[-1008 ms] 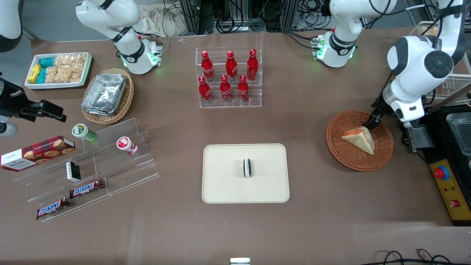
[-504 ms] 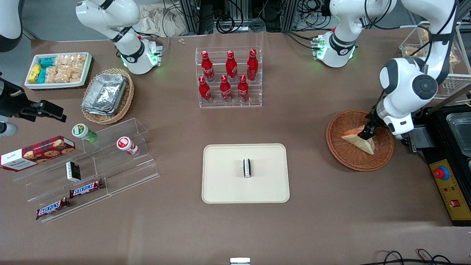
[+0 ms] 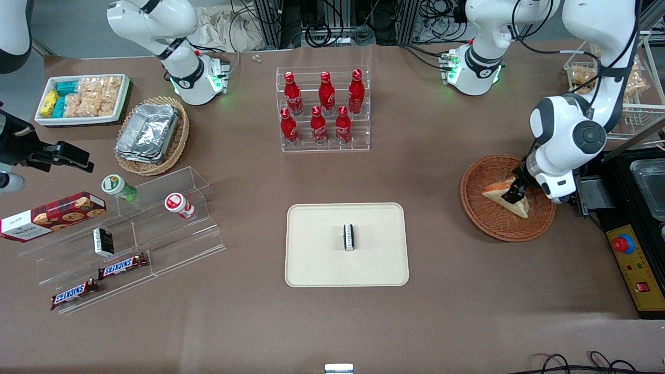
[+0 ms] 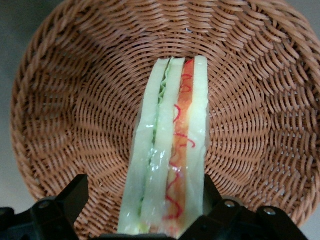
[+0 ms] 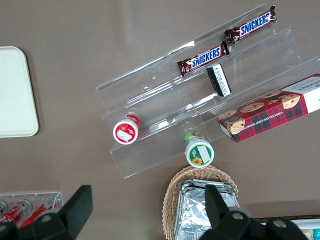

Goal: Place sandwich from basket to tray
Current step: 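Close the left gripper on the triangular sandwich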

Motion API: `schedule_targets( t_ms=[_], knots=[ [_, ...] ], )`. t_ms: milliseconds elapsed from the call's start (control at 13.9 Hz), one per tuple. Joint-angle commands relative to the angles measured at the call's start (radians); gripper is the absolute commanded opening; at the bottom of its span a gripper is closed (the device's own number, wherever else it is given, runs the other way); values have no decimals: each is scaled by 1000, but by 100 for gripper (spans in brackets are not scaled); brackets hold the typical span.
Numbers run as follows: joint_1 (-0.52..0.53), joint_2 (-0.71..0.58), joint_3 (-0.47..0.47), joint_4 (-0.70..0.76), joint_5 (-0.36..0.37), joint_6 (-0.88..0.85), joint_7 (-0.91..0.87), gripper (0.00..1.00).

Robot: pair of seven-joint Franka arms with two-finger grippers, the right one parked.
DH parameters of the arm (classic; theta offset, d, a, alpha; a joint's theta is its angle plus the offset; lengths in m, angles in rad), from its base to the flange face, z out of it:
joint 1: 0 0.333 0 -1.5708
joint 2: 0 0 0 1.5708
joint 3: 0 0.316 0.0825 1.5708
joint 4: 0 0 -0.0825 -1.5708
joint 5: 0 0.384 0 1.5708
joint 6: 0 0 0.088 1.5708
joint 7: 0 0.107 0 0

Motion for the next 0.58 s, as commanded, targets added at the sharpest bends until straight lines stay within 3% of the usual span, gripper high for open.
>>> schedule_targets(
  t_ms=[0, 72, 144, 504],
  knots=[
    [2, 40, -3, -22, 31, 134, -56, 72],
    [2, 41, -1, -20, 26, 138, -59, 25],
    [2, 38, 4, -17, 25, 138, -59, 0],
    [-7, -58, 8, -5, 31, 115, -41, 0]
  ],
)
